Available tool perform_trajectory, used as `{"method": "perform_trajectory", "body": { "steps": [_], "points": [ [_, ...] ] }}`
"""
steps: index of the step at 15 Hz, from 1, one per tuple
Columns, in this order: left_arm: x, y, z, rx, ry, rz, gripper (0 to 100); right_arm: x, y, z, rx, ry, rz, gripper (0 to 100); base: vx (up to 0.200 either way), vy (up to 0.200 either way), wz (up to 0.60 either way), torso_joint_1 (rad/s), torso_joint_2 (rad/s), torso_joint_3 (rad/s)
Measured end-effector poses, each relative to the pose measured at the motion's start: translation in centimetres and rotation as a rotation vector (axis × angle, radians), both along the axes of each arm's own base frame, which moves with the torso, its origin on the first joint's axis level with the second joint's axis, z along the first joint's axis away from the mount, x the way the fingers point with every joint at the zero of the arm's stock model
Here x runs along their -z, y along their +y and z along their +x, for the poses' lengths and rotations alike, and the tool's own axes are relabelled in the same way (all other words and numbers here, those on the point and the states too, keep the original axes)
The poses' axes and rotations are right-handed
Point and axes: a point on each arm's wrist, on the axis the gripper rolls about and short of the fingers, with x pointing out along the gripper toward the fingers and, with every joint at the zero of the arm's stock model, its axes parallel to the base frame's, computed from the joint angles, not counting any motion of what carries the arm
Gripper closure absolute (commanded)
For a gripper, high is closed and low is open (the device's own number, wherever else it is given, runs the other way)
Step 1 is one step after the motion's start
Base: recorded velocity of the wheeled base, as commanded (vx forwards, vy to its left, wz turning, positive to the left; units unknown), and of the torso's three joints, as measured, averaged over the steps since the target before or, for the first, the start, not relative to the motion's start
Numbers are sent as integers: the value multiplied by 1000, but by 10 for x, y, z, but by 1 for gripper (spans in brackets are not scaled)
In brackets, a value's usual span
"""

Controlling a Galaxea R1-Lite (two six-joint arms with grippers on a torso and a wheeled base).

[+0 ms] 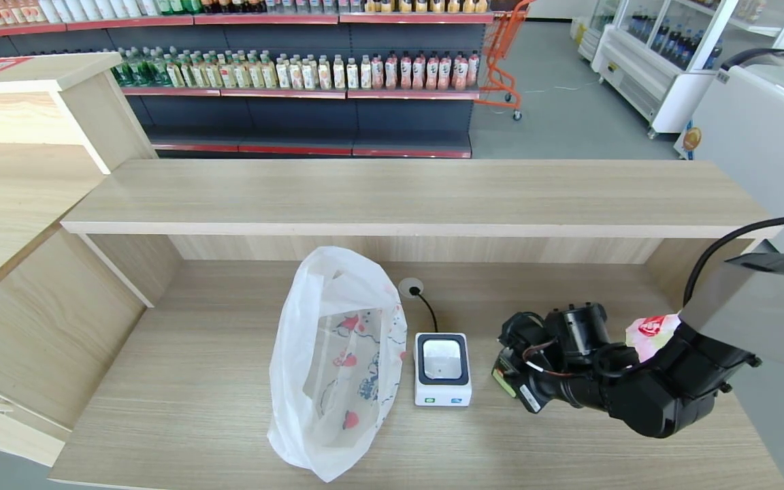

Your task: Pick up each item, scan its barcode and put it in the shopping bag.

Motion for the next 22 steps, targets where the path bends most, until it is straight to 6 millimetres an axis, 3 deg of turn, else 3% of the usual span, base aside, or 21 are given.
{"method": "perform_trajectory", "body": {
  "steps": [3, 7, 9, 14, 16, 18, 19, 22],
  "points": [
    [0, 0, 0, 0, 0, 0, 0, -15, -7, -14, 35, -25, 45, 100, 0, 0, 0, 0, 0, 0],
    [0, 0, 0, 0, 0, 0, 0, -48, -55, -61, 146, -79, 63, 100, 0, 0, 0, 0, 0, 0],
    [0, 0, 0, 0, 0, 0, 0, -72, -68, -78, 171, -161, 73, 100, 0, 0, 0, 0, 0, 0],
    [0, 0, 0, 0, 0, 0, 0, -115, -75, -108, 28, -405, -103, 100, 0, 0, 0, 0, 0, 0],
    [0, 0, 0, 0, 0, -1, 0, -128, -74, -110, -172, -560, -238, 100, 0, 0, 0, 0, 0, 0],
    [0, 0, 0, 0, 0, 0, 0, -132, -73, -113, -518, -716, -342, 100, 0, 0, 0, 0, 0, 0],
    [0, 0, 0, 0, 0, 0, 0, -133, -73, -114, -704, -833, -476, 100, 0, 0, 0, 0, 0, 0],
    [0, 0, 0, 0, 0, 0, 0, -118, -64, -120, -1212, -1138, -760, 100, 0, 0, 0, 0, 0, 0]
  ]
}}
